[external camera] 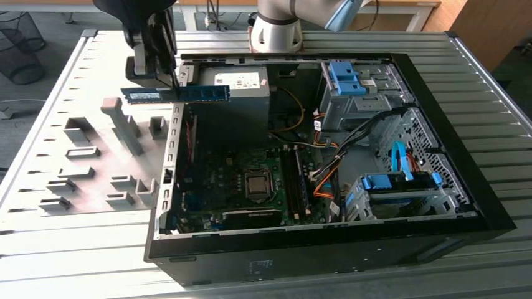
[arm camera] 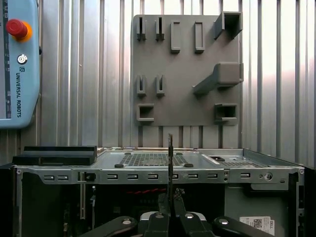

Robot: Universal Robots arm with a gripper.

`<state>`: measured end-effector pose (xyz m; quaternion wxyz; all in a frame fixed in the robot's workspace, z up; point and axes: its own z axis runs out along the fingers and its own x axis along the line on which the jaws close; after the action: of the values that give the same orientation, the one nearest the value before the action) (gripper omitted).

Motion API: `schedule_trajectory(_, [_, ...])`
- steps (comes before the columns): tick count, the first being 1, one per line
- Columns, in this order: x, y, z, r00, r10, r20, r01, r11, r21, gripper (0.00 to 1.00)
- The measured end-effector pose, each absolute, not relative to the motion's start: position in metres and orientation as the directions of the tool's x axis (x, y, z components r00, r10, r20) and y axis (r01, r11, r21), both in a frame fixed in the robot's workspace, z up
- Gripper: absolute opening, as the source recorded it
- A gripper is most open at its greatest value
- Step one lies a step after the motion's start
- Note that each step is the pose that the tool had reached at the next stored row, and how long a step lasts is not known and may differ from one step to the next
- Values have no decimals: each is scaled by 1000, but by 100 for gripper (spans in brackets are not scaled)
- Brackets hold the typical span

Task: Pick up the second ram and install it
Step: 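Pick up the second ram and move it above second insertion slot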

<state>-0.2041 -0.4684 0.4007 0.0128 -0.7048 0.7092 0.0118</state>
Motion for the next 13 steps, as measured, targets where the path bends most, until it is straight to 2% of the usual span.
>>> schedule_trajectory(13, [-196,-468,400,-6,-999,-35,-1000,6,-1,14])
